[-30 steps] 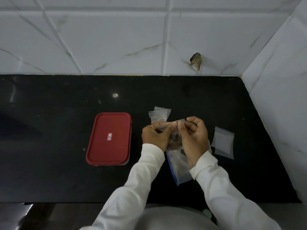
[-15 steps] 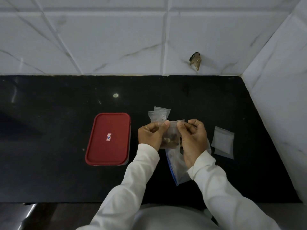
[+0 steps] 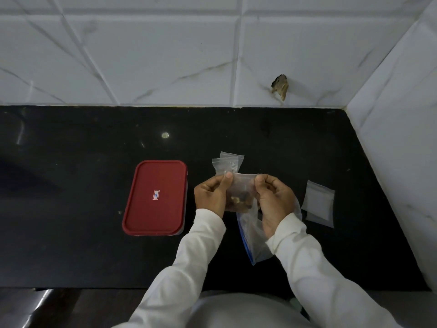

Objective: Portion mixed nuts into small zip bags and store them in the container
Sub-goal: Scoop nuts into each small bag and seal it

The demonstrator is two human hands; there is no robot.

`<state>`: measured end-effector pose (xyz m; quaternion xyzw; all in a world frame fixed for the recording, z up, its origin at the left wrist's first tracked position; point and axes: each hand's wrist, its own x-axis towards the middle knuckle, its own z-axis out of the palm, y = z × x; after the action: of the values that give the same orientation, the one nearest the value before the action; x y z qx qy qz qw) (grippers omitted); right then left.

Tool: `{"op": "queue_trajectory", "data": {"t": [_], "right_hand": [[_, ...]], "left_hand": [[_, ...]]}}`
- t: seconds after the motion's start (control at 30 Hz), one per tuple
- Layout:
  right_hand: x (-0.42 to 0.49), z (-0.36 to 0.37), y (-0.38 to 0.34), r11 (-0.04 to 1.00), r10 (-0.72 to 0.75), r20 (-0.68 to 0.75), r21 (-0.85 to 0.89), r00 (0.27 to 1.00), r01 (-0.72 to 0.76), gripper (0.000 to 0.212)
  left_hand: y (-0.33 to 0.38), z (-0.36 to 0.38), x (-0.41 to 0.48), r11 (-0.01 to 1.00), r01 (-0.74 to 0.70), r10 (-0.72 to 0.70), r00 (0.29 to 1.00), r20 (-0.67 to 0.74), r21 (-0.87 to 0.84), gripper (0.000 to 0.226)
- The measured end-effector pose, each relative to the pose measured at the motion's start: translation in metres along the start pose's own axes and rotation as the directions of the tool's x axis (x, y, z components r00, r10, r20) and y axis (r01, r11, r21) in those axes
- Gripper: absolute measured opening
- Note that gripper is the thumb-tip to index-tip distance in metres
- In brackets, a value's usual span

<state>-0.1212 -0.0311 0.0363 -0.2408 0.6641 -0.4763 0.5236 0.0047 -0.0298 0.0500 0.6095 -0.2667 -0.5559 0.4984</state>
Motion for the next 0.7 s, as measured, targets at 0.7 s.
{"op": "queue_trajectory", "data": {"t": [0.7], "right_hand": [[-0.004, 0.009, 0.003, 0.973, -0.126, 0.093, -0.181, 0.988, 0.142, 0.016]], "left_hand": [[-0.013, -0.014, 0.009, 0.990, -0.130, 0.131, 0.991, -0.009, 0.053, 0.002]]}}
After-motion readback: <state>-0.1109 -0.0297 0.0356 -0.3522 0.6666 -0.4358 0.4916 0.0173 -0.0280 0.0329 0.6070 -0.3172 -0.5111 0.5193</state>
